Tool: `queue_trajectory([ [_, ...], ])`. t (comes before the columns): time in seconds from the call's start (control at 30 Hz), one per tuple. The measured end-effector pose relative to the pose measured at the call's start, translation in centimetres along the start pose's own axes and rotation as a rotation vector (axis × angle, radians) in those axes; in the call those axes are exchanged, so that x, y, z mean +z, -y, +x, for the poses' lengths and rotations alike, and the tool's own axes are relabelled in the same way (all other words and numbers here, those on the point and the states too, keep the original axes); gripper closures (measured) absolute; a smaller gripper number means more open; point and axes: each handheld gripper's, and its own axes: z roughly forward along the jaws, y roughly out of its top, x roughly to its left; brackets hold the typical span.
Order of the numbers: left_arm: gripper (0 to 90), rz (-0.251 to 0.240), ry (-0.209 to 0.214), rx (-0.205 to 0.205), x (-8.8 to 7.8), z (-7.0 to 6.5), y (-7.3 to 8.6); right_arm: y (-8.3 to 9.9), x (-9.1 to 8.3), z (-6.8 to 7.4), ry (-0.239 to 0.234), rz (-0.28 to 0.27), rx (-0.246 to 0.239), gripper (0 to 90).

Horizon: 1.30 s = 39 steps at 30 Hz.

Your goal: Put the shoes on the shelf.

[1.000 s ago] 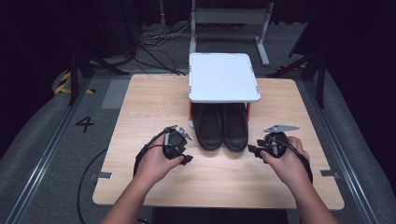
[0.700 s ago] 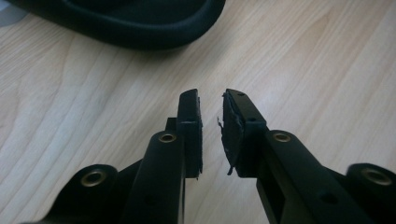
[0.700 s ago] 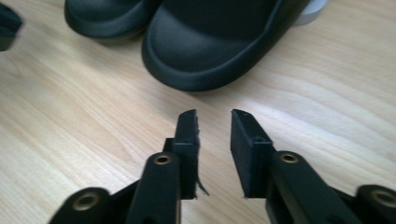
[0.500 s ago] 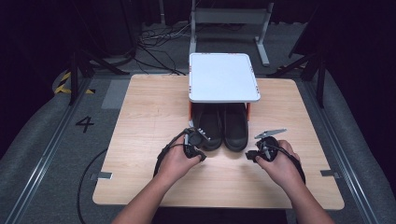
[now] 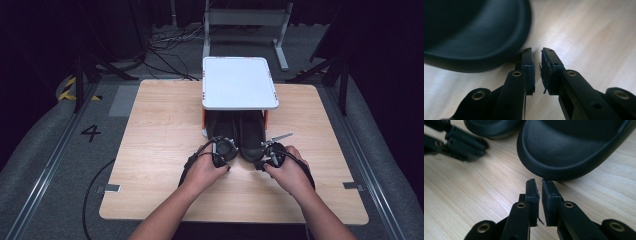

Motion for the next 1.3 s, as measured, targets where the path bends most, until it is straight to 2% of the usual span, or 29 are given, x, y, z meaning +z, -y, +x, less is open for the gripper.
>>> queue_trajectory([
  [0.07,81.4,-0.017,0.012,-0.027,0.0,0.3,-0.1,-0.3,0.3,0.0,0.007,0.01,-0.005,84.1],
  [0.17,81.3,-0.023,-0.015,-0.034,-0.1,0.7,-0.4,-0.8,0.6,-0.2,0.02,0.01,-0.007,84.0],
  [0.3,80.7,-0.045,-0.016,-0.047,-0.1,1.5,-0.6,-1.7,0.7,-0.5,0.04,0.009,-0.004,84.0],
  [0.37,81.2,-0.041,-0.005,-0.066,0.0,1.8,-0.7,-2.1,0.7,-0.8,0.042,0.013,0.005,84.2],
  [0.53,81.4,-0.032,0.005,-0.066,-0.2,2.6,-1.1,-3.0,1.1,-1.8,0.061,0.023,0.025,82.1],
  [0.6,81.9,-0.028,0.008,-0.072,-0.1,2.9,-1.2,-3.3,1.3,-2.0,0.047,0.028,0.042,81.7],
  [0.7,83.2,-0.023,0.026,-0.082,-0.1,3.3,-1.3,-3.3,1.4,-1.9,0.051,0.026,0.054,81.7],
  [0.73,83.3,-0.026,0.029,-0.082,-0.2,3.3,-1.3,-3.2,1.4,-1.8,0.054,0.032,0.061,81.6],
  [0.8,84.1,-0.016,0.027,-0.081,-0.2,3.4,-1.4,-2.6,1.5,-1.2,0.028,0.067,0.057,82.2],
  [0.87,84.4,-0.009,0.019,-0.082,-0.2,3.5,-1.5,-2.3,1.5,-0.6,-0.01,0.066,0.054,82.3],
  [0.93,84.7,-0.001,0.016,-0.086,-0.3,3.9,-1.6,-2.6,1.5,-0.5,-0.026,0.043,0.059,82.4],
  [1.0,84.8,-0.014,0.006,-0.091,-0.3,4.1,-1.8,-3.3,1.5,-0.7,-0.01,0.013,0.067,84.0],
  [1.03,84.4,-0.009,-0.015,-0.09,-0.3,4.3,-1.9,-3.7,1.5,-0.8,-0.012,0.015,0.078,85.2],
  [1.1,84.2,-0.019,-0.023,-0.09,-0.3,4.5,-2.0,-4.1,1.6,-1.0,-0.024,0.026,0.091,85.9],
  [1.13,83.9,-0.031,-0.018,-0.099,-0.2,4.7,-2.0,-4.5,1.7,-1.1,-0.015,0.03,0.093,87.7],
  [1.2,82.1,-0.059,-0.019,-0.104,0.0,5.1,-2.2,-5.0,1.9,-1.3,0.042,0.026,0.085,87.7],
  [1.3,80.6,-0.075,-0.015,-0.1,0.2,5.4,-2.6,-5.7,1.9,-1.8,0.062,0.009,0.111,87.8],
])
